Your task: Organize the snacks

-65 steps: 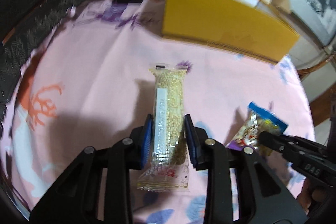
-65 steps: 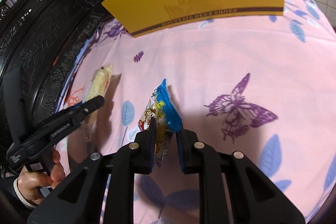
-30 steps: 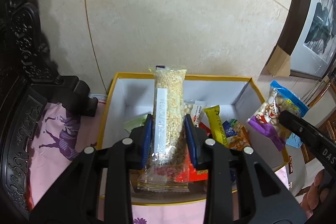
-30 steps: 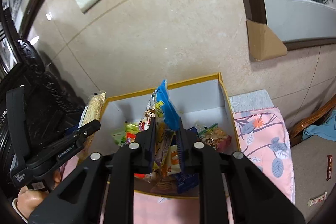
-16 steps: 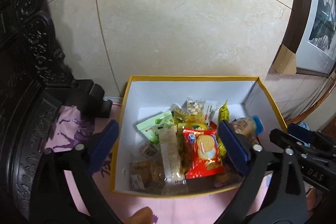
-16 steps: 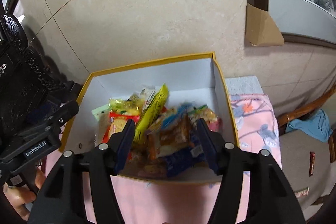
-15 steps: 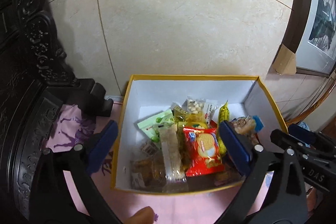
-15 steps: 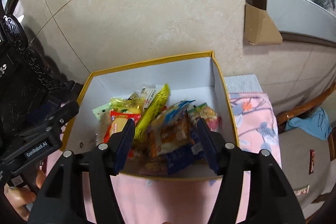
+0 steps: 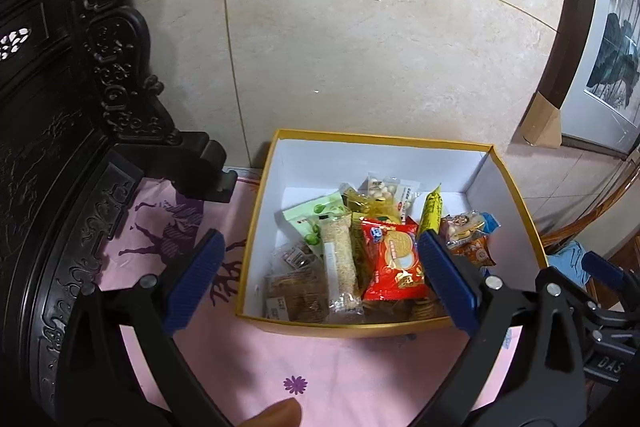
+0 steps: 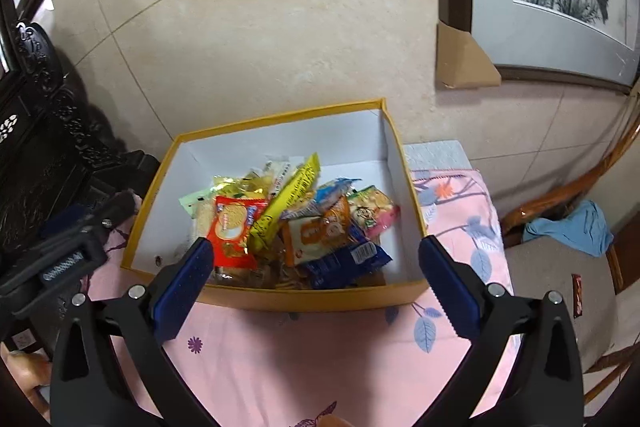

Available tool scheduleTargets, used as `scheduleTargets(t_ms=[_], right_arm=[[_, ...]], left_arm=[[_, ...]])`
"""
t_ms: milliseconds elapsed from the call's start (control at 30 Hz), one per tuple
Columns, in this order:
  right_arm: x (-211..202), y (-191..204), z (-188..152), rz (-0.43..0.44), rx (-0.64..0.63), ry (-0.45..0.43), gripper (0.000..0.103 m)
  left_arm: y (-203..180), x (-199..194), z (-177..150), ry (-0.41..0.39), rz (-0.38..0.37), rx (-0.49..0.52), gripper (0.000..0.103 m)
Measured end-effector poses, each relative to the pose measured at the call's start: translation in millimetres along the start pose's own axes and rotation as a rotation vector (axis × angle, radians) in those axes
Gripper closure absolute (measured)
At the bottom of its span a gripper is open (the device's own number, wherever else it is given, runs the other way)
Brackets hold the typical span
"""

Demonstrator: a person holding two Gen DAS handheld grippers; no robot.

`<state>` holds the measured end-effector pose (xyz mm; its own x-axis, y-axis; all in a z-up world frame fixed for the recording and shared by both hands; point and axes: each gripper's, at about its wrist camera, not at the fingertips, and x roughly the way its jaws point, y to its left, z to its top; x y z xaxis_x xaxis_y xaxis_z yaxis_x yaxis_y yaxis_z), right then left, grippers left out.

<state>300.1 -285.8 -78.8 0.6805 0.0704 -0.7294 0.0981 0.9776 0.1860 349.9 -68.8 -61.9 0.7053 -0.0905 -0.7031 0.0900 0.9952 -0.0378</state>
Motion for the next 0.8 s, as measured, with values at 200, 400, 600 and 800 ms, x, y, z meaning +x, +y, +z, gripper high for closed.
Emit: scheduleTargets(t_ms=[200, 400, 600, 800], right_arm=[[4, 1, 4, -0.022, -0.01, 0.011, 0.001], [1, 2, 3, -0.024, -0.015, 0.002, 0.001], [-1, 1, 4, -0.038, -0.01, -0.007, 0.001], [-1, 2, 5, -0.035, -0.016, -0.01, 0.001]], left_arm=[[-1, 0, 3, 0.005, 0.003, 0.012, 0.002], [-7, -1, 4, -0.011, 0.007, 0.039, 0.002], [-9, -1, 5, -0.025, 0.011, 0.048, 0.002], [-10, -1, 4, -0.027, 0.016, 0.056, 0.002]])
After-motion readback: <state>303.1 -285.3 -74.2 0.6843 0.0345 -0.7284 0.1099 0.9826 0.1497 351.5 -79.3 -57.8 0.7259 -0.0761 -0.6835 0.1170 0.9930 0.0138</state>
